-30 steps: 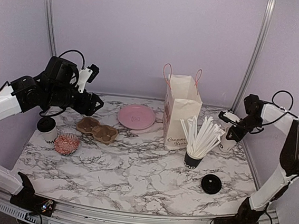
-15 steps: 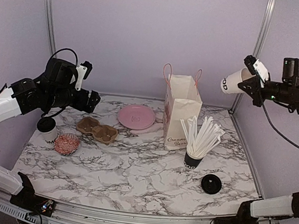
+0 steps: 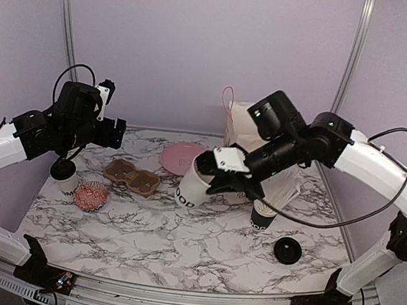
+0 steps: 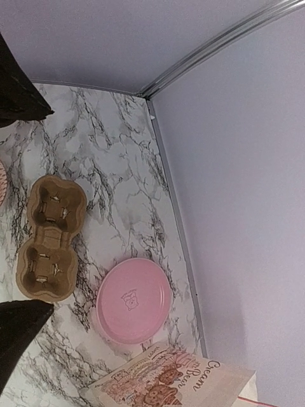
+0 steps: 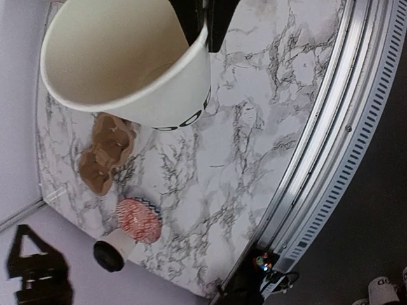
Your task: Pack the takeout coffee
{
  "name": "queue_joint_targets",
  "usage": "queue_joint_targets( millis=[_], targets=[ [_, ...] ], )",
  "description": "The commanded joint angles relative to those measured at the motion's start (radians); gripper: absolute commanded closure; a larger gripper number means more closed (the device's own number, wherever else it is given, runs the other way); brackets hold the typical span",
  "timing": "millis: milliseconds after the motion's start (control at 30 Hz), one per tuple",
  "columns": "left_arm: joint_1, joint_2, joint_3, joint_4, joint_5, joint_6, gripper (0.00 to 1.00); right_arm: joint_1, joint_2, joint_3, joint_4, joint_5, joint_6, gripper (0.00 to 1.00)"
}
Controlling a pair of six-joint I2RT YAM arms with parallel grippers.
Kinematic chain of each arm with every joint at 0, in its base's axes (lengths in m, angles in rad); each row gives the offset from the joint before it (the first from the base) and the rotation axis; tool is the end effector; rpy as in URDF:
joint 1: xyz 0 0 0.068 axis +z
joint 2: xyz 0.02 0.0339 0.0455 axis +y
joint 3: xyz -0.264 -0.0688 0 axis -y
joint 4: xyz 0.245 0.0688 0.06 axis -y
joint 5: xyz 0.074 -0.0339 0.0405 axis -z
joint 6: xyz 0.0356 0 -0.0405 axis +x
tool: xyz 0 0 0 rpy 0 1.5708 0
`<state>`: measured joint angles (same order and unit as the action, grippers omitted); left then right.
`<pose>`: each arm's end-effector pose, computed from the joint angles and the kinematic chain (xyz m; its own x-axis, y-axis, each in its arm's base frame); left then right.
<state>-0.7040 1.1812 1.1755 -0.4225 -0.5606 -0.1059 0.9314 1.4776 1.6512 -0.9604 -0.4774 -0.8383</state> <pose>0.2103 -0.1537 0.3731 -0.3337 0.1659 -0.9280 0.1450 0.9817 0.1234 0.1665 0.2513 0.4030 0.3913 -0.5805 -0.7141 -0.9202 -0.2422 -0.3074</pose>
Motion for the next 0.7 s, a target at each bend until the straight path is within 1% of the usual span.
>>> queue_joint_targets(
  millis=[0,100,300,500,667],
  targets=[
    [-0.002,-0.049,-0.002,0.026,-0.017,-0.009,0.01,0.135,0.09,-0.116,-0.035,0.265,-0.046,1.0],
    [-0.002,-0.053,-0.006,0.024,-0.004,-0.004,0.01,0.153,0.109,-0.174,0.017,0.285,-0.045,1.0],
    [-0.002,-0.057,-0.033,0.022,0.004,0.007,0.01,0.161,0.143,-0.215,0.057,0.282,-0.009,1.0],
    [-0.002,-0.043,-0.054,0.022,0.031,0.005,0.01,0.167,0.198,-0.238,0.064,0.272,0.007,1.0],
    [-0.001,-0.035,-0.061,0.02,0.054,0.002,0.01,0.189,0.223,-0.254,0.074,0.27,0.02,0.97]
  ],
)
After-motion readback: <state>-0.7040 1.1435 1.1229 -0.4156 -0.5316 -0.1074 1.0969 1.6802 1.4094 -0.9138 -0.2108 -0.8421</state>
